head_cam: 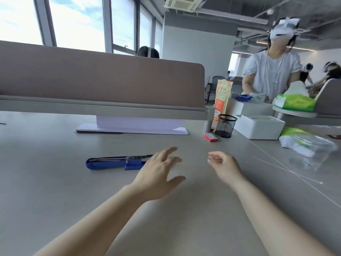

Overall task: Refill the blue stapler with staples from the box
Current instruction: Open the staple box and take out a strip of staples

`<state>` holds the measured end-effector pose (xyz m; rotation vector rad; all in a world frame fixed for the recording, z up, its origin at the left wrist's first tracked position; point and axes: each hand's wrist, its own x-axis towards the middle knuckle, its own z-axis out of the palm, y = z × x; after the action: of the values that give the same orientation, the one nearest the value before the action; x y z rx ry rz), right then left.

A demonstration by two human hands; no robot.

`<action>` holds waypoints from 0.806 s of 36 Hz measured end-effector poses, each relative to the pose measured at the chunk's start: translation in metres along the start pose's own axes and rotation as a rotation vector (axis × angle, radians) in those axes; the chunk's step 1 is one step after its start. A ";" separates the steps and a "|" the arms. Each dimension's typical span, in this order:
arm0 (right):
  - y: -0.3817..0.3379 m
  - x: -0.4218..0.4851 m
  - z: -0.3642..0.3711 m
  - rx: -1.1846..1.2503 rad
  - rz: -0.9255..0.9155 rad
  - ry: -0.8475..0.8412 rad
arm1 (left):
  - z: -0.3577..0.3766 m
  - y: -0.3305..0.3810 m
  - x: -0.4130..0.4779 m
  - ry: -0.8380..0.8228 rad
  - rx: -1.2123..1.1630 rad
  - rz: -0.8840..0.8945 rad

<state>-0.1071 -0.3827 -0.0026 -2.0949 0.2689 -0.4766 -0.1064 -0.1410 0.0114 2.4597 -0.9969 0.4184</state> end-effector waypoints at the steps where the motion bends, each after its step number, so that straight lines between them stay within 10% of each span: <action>1: 0.006 0.001 -0.006 -0.011 0.011 0.009 | 0.010 0.008 0.010 -0.097 -0.002 0.015; 13: 0.050 0.060 -0.025 -0.226 0.088 0.104 | 0.091 0.015 0.102 -0.397 0.183 -0.194; 29: 0.056 0.161 0.005 -0.699 -0.022 -0.229 | 0.095 0.013 0.102 -0.329 0.178 -0.178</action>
<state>0.0396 -0.4679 -0.0154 -2.8075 0.3062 -0.1530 -0.0344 -0.2568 -0.0219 2.8130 -0.8834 0.0435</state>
